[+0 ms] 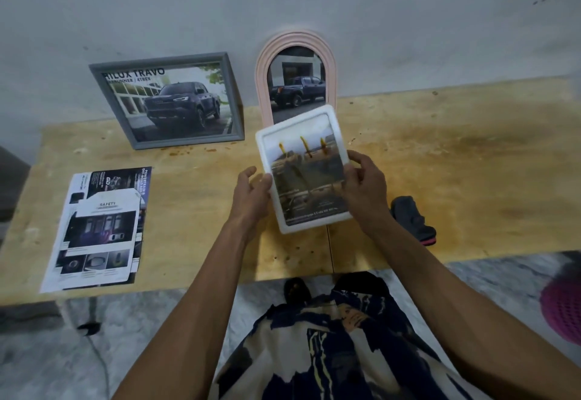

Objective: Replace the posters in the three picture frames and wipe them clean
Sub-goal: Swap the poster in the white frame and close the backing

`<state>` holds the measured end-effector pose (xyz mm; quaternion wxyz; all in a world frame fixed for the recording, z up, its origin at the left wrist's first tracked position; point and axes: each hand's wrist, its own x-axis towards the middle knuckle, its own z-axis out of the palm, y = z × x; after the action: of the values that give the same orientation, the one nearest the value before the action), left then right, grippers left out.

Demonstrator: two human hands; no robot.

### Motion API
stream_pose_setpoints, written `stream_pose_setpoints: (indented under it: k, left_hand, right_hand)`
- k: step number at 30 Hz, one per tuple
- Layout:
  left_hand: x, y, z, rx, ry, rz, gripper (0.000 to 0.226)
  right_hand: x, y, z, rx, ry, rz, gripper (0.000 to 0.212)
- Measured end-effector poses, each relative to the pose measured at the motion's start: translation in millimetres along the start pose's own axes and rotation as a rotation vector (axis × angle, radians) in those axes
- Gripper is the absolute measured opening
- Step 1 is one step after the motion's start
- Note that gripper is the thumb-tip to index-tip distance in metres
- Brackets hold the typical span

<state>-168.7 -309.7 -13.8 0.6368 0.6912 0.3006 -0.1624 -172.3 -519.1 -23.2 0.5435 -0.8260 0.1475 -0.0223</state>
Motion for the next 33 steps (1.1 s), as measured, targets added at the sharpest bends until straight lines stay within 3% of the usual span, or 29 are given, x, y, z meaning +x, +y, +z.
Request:
stream_pose_setpoints:
  k: [5, 10, 19, 33]
  left_hand:
    - [-7.4, -22.3, 3.2, -0.088, -0.078, -0.109, 0.039]
    - [0.0, -47.8, 2.8, 0.082, -0.110, -0.128, 0.059]
    - [16.4, -71.0, 19.5, 0.379, -0.064, -0.059, 0.058]
    - [11.2, -75.8, 37.6, 0.477, 0.034, 0.012, 0.052]
  right_hand:
    - [-11.9, 28.5, 4.7, 0.110, -0.054, 0.280, 0.027]
    - [-22.5, 43.4, 11.9, 0.187, -0.062, 0.450, 0.025]
    - [-22.8, 71.5, 17.5, -0.103, -0.085, 0.383, 0.018]
    - [-13.3, 76.9, 12.8, -0.341, -0.145, 0.314, 0.017]
